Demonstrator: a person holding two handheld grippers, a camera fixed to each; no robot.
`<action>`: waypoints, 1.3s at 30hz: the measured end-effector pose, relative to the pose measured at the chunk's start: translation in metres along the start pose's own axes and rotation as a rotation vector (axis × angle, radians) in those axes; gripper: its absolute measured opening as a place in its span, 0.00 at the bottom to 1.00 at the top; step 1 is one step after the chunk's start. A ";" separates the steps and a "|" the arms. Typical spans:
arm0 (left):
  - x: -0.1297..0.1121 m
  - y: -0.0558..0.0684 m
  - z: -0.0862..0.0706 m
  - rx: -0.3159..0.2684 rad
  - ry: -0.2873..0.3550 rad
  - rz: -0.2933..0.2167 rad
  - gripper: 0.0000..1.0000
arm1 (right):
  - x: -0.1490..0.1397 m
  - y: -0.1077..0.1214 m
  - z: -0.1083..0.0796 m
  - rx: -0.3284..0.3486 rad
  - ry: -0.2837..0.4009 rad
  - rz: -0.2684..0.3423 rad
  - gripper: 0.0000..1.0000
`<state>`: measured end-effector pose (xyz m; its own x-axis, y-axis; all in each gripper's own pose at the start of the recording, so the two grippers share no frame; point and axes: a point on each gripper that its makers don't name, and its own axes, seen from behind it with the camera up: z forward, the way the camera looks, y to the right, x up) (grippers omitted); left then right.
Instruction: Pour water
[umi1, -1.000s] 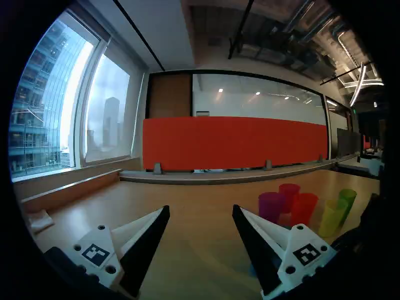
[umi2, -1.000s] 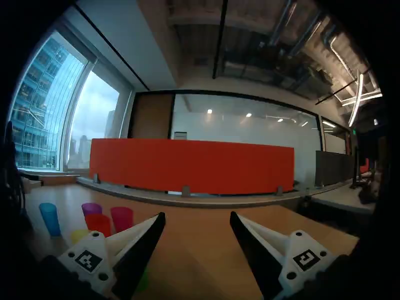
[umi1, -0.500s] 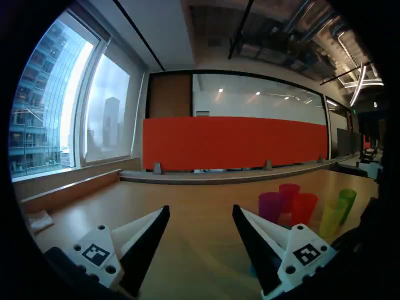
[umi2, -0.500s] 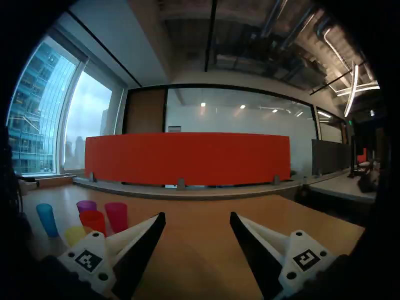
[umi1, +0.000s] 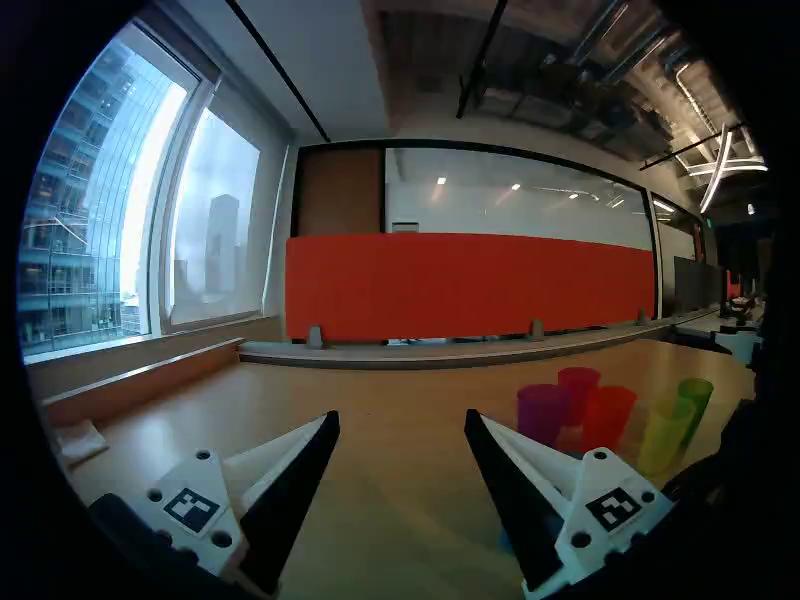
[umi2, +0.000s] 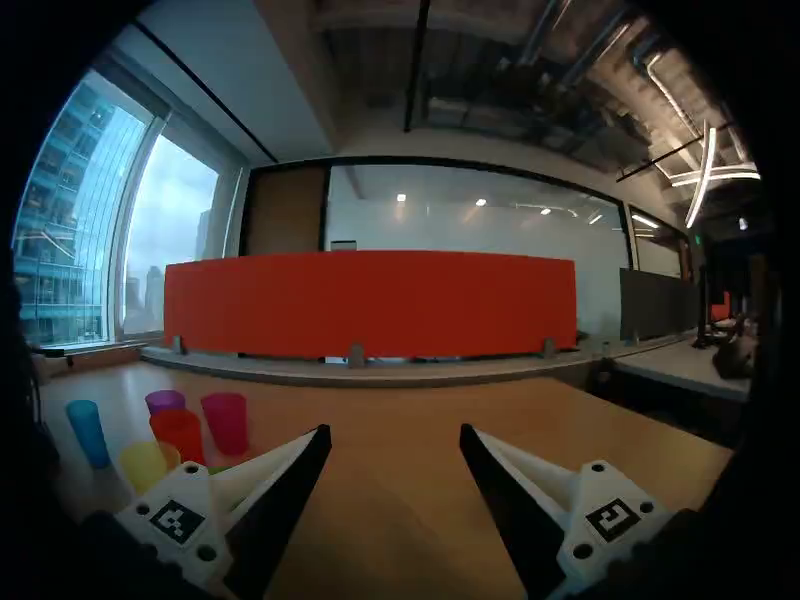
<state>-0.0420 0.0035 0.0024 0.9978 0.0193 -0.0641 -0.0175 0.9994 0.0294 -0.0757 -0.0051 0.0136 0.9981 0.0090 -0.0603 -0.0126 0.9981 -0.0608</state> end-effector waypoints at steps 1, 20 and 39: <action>0.000 0.000 0.000 0.000 0.000 0.000 0.93 | 0.000 0.001 0.000 -0.001 -0.002 0.000 1.00; 0.000 0.000 0.000 0.000 0.000 0.000 0.93 | -0.002 0.001 0.001 0.005 -0.007 0.001 1.00; 0.000 -0.001 0.000 0.000 0.000 0.000 0.93 | -0.002 0.001 0.000 0.005 -0.009 0.000 1.00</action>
<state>-0.0419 0.0029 0.0026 0.9977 0.0193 -0.0643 -0.0175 0.9994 0.0296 -0.0776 -0.0040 0.0133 0.9986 0.0096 -0.0518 -0.0125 0.9984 -0.0559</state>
